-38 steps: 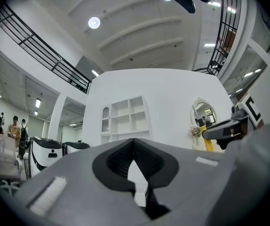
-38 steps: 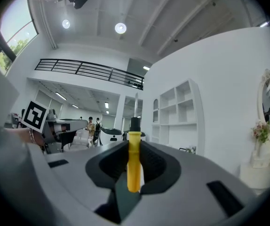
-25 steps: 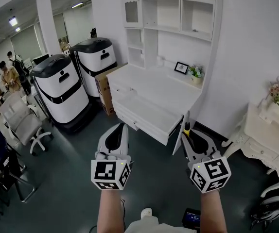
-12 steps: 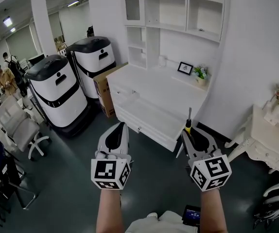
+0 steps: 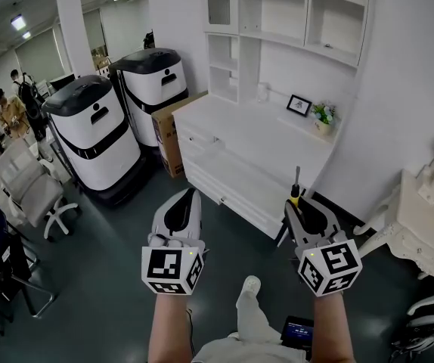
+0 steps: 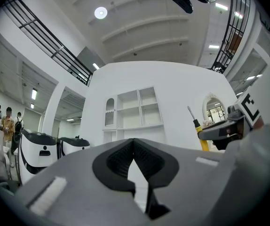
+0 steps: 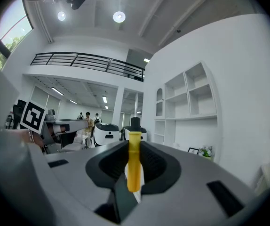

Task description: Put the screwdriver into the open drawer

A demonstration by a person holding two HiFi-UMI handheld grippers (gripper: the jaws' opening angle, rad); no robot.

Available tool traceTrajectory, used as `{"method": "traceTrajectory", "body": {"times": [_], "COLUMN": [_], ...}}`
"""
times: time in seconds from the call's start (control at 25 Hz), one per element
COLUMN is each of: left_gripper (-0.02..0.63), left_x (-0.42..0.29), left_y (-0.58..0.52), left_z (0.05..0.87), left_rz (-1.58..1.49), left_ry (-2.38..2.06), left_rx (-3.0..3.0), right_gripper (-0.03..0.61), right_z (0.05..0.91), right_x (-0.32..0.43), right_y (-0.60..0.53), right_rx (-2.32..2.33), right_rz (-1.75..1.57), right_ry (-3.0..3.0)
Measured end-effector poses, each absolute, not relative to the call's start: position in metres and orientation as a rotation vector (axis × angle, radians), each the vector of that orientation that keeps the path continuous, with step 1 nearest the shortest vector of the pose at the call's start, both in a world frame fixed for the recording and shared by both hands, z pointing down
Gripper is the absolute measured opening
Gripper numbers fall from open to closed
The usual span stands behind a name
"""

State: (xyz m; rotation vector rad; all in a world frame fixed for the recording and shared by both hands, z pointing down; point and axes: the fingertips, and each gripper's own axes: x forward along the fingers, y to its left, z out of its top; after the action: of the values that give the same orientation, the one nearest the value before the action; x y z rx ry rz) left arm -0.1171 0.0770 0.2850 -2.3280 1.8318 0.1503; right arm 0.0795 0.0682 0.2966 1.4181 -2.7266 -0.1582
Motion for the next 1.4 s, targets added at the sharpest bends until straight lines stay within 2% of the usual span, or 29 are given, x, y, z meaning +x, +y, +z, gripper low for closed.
{"method": "traceTrajectory", "body": {"times": [1.4], "left_gripper": [0.009], "left_x": [-0.126], "left_y": [-0.226], "left_z": [0.27], "left_rz": [0.095], "left_ry": [1.862], "left_rx": [-2.283], "right_gripper": [0.078], "right_z": [0.285], "right_x": [0.074], "right_y": [-0.244], "right_rx": [1.392], "right_rz": [-0.098], "right_ry": [-2.808]}}
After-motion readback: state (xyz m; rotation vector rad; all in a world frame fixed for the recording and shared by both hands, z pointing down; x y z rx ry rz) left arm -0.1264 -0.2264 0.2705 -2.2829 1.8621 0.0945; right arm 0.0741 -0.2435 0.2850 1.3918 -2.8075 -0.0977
